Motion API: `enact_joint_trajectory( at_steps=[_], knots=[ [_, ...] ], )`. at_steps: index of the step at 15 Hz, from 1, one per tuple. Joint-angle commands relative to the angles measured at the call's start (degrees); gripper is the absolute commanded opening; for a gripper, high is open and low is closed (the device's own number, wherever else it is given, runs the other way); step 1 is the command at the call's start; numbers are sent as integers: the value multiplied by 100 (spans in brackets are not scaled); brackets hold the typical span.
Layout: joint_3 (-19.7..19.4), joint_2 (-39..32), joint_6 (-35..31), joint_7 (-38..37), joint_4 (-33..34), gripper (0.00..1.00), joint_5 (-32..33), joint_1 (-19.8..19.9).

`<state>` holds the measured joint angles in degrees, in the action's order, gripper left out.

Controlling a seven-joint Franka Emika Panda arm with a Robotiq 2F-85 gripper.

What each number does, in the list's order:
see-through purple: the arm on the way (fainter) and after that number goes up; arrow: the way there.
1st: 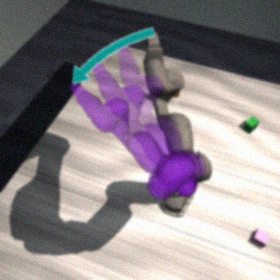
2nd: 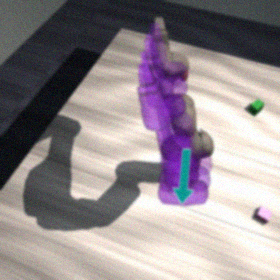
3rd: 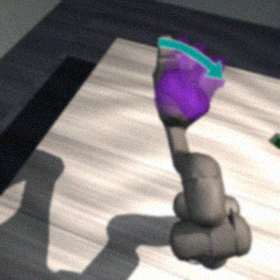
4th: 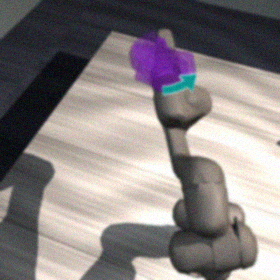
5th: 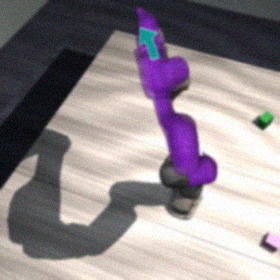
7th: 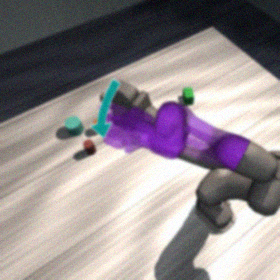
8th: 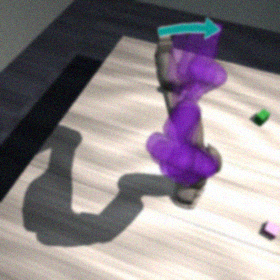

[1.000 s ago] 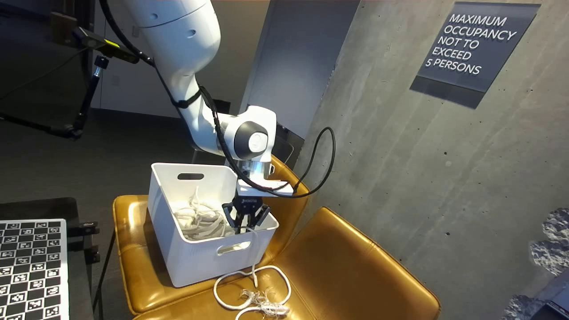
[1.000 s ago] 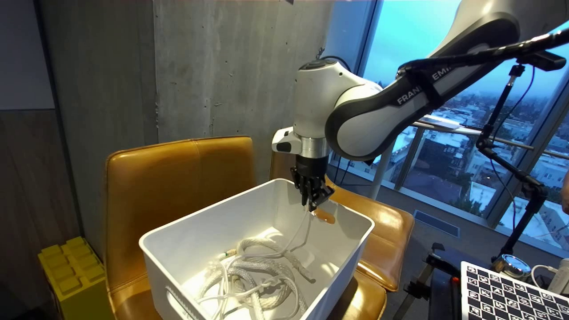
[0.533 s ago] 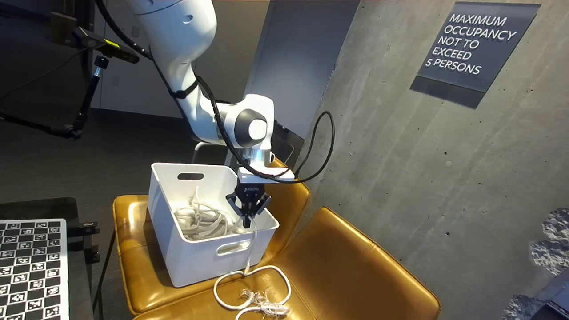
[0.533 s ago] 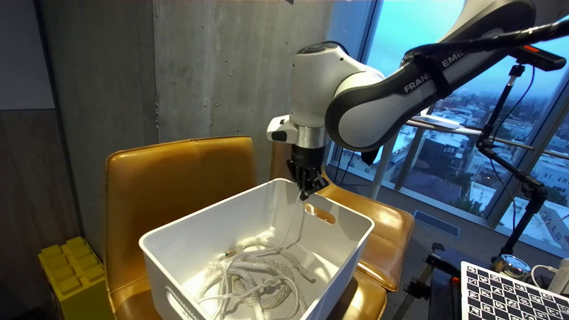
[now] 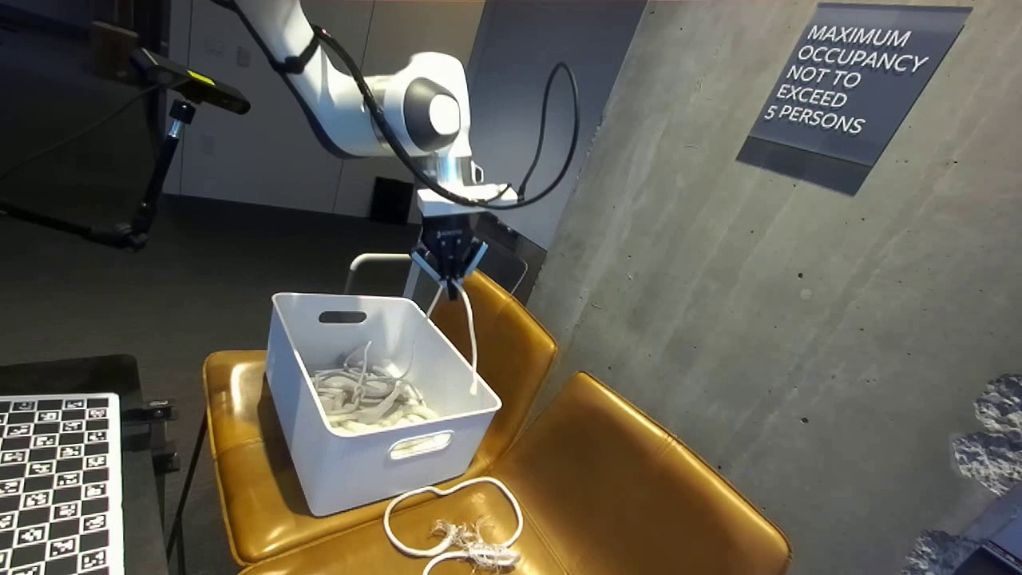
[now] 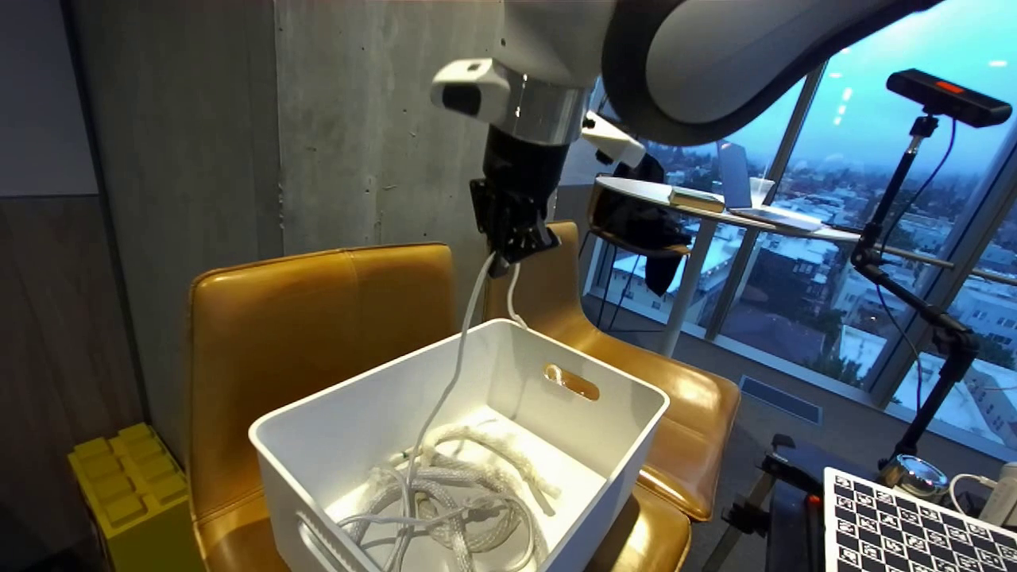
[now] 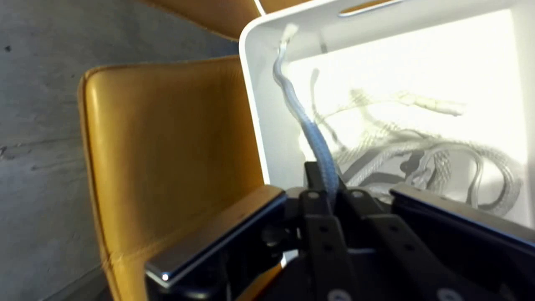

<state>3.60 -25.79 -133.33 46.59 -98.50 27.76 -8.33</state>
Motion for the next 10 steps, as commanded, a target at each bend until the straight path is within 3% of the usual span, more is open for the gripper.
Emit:
enact_joint_trajectory(
  at_steps=[1, 6, 7, 8, 10],
  knots=[
    [137, 581, 75, -387, -402, 1, 134, -203],
    [149, 758, -156, -761, -1125, 1, 126, -134],
    [144, 758, -208, -845, -1278, 29, 106, -96],
    [147, 787, -290, -890, -1452, 29, 68, -43],
    [157, 846, -423, -917, -1734, 43, -14, 82]
  ],
)
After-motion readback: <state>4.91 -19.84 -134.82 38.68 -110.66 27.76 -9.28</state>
